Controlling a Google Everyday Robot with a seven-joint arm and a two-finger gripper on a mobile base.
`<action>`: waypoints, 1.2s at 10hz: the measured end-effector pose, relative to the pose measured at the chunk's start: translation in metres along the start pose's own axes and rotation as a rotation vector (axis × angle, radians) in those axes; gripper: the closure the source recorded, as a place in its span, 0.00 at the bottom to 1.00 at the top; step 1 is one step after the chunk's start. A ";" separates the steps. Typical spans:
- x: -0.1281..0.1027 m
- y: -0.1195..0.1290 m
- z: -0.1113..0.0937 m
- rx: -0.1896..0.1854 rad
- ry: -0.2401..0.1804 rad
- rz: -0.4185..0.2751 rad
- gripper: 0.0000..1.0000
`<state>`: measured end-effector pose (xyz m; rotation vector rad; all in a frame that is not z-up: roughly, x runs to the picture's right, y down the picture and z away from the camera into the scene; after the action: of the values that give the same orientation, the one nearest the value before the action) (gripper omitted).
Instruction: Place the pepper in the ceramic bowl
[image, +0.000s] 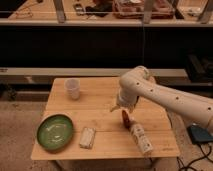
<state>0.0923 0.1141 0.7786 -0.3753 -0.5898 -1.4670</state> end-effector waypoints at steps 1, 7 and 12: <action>-0.004 0.007 0.012 -0.003 -0.023 -0.025 0.35; 0.015 0.038 0.059 -0.039 -0.069 -0.078 0.35; 0.025 0.039 0.089 -0.049 -0.036 -0.168 0.35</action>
<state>0.1184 0.1486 0.8689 -0.3993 -0.6273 -1.6408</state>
